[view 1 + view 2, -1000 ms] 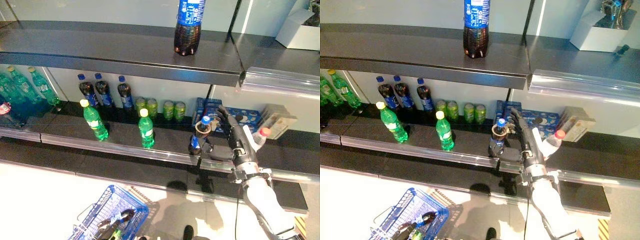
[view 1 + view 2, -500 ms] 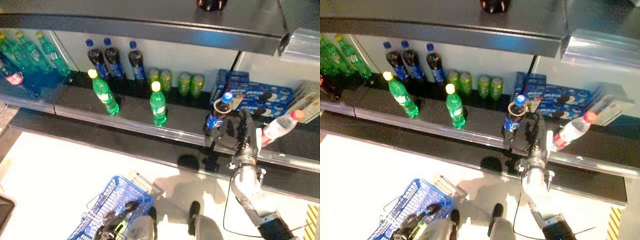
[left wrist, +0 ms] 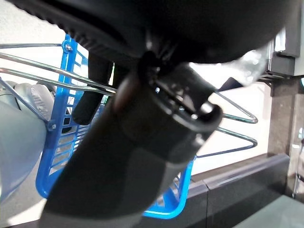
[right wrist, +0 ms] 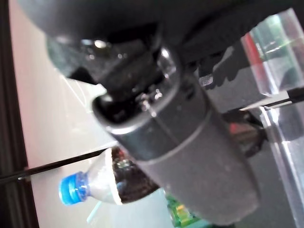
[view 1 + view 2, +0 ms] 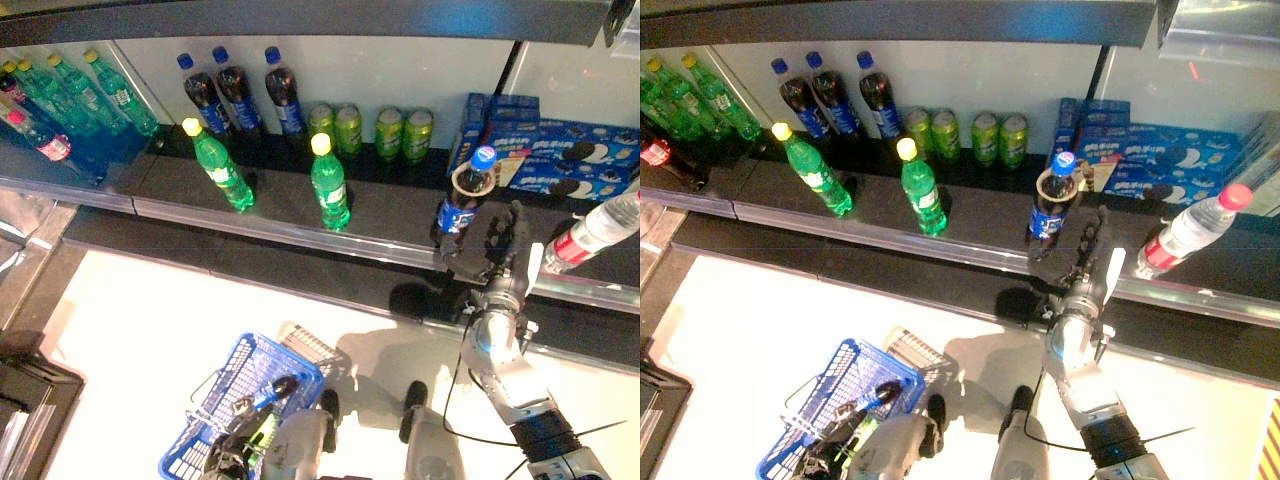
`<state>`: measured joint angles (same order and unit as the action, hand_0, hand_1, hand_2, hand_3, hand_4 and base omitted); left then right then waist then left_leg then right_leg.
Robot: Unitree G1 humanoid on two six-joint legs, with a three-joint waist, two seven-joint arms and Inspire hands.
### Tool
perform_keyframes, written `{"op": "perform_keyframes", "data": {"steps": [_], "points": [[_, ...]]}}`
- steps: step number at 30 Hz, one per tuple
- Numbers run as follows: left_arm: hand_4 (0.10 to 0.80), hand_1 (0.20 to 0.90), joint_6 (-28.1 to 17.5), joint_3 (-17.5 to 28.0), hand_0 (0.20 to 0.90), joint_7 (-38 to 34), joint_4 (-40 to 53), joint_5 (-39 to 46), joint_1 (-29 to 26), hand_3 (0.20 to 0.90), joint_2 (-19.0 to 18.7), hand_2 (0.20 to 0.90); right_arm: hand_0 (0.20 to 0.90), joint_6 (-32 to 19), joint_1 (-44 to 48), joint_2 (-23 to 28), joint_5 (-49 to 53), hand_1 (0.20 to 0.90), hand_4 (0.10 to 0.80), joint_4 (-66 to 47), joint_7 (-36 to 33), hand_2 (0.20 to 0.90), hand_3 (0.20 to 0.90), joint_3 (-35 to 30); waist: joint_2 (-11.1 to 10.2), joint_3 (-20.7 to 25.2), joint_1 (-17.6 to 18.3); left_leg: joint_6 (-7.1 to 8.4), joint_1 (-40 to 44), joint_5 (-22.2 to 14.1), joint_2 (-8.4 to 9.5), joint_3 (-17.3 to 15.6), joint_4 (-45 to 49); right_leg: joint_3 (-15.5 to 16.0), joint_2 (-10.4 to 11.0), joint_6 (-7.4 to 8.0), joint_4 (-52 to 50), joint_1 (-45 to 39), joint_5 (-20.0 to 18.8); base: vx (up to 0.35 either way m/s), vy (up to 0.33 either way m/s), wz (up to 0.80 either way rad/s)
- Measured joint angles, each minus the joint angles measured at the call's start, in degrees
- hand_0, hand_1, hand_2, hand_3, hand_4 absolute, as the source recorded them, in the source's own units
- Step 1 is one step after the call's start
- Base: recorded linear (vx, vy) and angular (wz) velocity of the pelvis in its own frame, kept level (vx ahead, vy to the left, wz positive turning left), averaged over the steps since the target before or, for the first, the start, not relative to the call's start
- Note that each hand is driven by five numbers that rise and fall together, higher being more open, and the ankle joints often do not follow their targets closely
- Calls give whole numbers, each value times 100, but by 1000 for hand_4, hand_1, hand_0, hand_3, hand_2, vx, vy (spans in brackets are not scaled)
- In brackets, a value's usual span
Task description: Pick up the drink and place into the basket.
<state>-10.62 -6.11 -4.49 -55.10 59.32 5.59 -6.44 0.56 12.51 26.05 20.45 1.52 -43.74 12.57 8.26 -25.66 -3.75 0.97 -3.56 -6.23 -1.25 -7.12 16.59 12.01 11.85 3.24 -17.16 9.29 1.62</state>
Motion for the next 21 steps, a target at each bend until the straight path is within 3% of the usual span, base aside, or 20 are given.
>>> {"op": "perform_keyframes", "data": {"steps": [12, 21], "points": [[100, 300, -33, -6, 300, 156, 140, 65, -350, 200, 7, 300, 900, 100, 1216, 15, 0, 900, 800, 482, -298, 900, 900, 6, 178, -377, -112, 25, -678, -30, -46, 13, 452, 20, 38, -114, -364, 620, -59, -26, -7, 0], [100, 300, -119, -216, 300, 239, 226, 287, -520, 200, -135, 300, 900, 130, 1808, 146, 4, 900, 800, 943, -571, 900, 900, -174, 117, -425, -243, 37, -1172, -17, -81, 17, 580, 34, 18, -160, -384, 1068, -113, -30, -9, -2]]}}
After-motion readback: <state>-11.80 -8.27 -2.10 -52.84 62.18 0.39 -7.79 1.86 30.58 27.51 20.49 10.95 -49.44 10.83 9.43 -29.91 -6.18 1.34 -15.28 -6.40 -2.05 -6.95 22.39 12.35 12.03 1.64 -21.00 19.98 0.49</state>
